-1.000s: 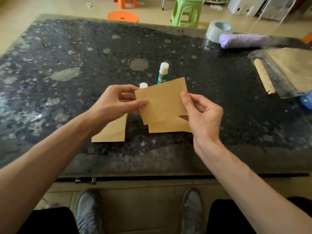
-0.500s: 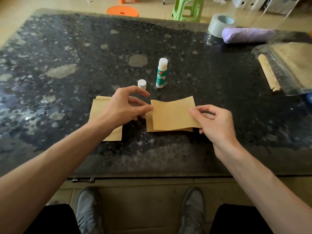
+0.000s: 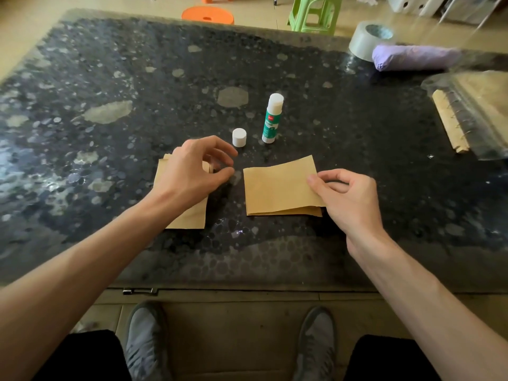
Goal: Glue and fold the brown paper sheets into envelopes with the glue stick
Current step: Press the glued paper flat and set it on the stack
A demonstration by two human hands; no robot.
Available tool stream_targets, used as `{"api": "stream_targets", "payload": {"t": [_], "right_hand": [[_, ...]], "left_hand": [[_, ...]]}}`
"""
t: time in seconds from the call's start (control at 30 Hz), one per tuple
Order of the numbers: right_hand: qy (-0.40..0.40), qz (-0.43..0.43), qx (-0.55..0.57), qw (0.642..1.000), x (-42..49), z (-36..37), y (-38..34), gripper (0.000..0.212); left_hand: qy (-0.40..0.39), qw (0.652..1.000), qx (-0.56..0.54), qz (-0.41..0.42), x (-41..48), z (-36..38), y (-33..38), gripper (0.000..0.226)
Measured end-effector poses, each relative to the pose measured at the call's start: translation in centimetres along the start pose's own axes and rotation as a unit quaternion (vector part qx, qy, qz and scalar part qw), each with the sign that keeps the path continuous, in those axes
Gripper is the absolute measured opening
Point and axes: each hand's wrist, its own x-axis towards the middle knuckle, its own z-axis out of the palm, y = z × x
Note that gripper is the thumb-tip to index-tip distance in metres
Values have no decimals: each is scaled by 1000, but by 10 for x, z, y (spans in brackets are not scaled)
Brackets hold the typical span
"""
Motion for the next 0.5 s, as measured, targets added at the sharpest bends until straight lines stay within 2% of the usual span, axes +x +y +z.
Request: {"api": "stream_targets", "payload": {"t": [0.13, 0.33, 0.5], "right_hand": [[4, -11, -19, 1000, -2, 0, 1, 13], [10, -22, -30, 999, -3, 1, 4, 14], [5, -22, -21, 1000, -4, -1, 4, 10]], "left_hand": [[-12, 999, 29, 29, -1, 2, 0, 22], [-89, 989, 79, 90, -2, 11, -6, 39], [-98, 986, 86, 106, -5, 15, 0, 43]]}}
